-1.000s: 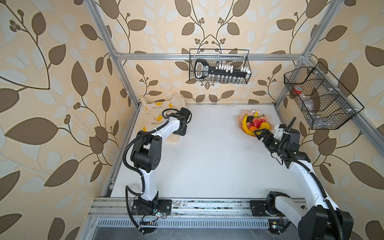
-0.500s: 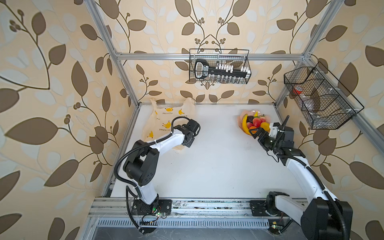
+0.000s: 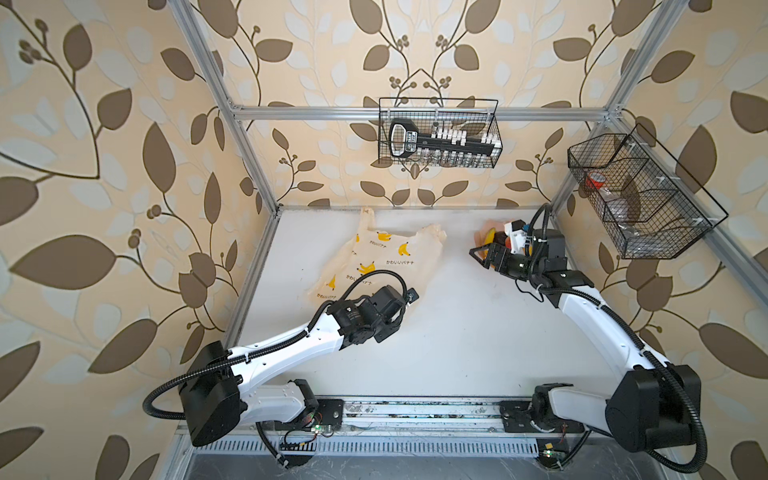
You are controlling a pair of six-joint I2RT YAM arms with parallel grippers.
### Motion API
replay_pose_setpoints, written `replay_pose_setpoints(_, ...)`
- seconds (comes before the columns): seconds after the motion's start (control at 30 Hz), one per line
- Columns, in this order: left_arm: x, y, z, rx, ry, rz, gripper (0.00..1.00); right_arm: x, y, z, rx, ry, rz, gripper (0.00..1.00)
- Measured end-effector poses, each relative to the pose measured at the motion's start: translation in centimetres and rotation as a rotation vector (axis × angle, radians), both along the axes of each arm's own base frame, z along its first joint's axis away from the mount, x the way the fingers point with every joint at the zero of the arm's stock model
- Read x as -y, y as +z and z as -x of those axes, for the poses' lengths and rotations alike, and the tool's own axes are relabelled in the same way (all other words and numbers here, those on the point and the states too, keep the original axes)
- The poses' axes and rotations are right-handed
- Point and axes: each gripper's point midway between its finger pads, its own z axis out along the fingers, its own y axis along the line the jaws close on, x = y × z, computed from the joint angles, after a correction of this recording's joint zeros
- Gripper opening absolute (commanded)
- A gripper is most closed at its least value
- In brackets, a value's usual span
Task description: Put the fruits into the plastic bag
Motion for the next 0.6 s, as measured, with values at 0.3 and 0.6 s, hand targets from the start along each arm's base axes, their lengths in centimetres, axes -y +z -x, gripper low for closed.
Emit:
replay_pose_setpoints(0.3, -1.4, -2.5, 2.8, -0.054, -0.108, -0.124, 0.0, -1.5, -1.6, -1.0, -0.024, 0.127, 0.028, 1.0)
replay_pose_setpoints(0.6, -2.8, -2.6, 4.3, -0.031, -0.175, -0.138, 0.0, -4.7, -7.5, -1.2, -0.136, 0.266, 0.054, 1.0)
